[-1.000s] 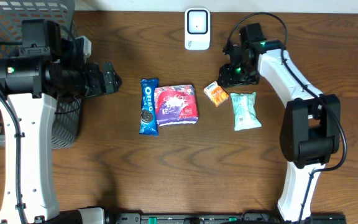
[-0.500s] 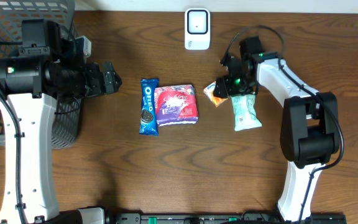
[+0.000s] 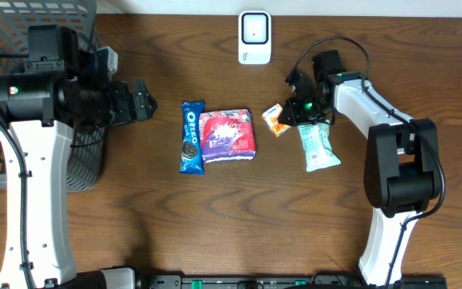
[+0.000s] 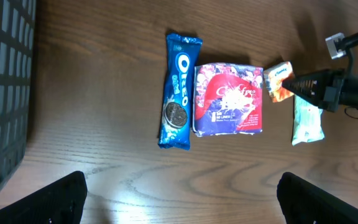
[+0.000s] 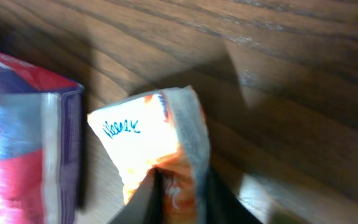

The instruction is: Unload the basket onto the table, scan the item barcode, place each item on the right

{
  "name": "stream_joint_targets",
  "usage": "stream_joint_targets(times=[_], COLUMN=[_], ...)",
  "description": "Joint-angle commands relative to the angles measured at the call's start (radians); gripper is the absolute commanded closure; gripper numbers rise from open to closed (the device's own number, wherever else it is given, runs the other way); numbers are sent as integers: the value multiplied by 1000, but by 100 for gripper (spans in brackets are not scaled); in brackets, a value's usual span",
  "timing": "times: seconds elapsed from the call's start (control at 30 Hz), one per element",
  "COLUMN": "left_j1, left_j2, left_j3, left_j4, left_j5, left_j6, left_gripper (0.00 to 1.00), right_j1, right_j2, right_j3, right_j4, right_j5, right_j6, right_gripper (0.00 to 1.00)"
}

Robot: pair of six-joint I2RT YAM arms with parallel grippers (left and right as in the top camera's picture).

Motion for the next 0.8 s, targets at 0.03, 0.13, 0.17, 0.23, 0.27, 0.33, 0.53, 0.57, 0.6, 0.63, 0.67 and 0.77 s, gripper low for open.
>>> stream_joint_targets(times=[0.03, 0.13, 0.17, 0.23, 0.27, 0.33, 0.53, 0.57, 0.6, 0.63, 0.67, 0.77], left_j1=[-2, -2, -2, -2, -2, -2, -2, -2, -2, -2, -2, -2], left_j2=[4, 4, 4, 4, 4, 4, 4, 4, 4, 4, 4, 4], left_j3=[3, 3, 3, 3, 3, 3, 3, 3, 3, 3, 3, 3], left_j4=[-2, -1, -1, -1, -2, -2, -1, -2, -2, -2, -1, -1], left_j5=[-6, -6, -6, -6, -6, -6, -6, -6, -6, -6, -6, -6], left_j6=[13, 13, 13, 13, 13, 13, 13, 13, 13, 13, 13, 13], left_gripper=[2, 2, 2, 2, 2, 2, 2, 2, 2, 2, 2, 2], right_j1=[-1, 1, 0, 0, 0, 0, -30, -38, -46, -54, -61, -72], right_j2=[16, 16, 16, 16, 16, 16, 16, 16, 16, 16, 16, 16], right_j3=[-12, -12, -12, -12, -12, -12, -12, -12, -12, -12, -12, -12], right_j4=[-3, -3, -2, 0, 0, 2, 77, 108, 143, 180, 221, 332], right_j5=[-61, -117, -142, -194, -211, -244, -559, -631, -694, -747, -795, -869], right_j6=[42, 72, 79, 89, 100, 132, 291, 319, 352, 388, 431, 527], right_gripper=[99, 99, 99, 99, 99, 99, 99, 99, 99, 99, 99, 99])
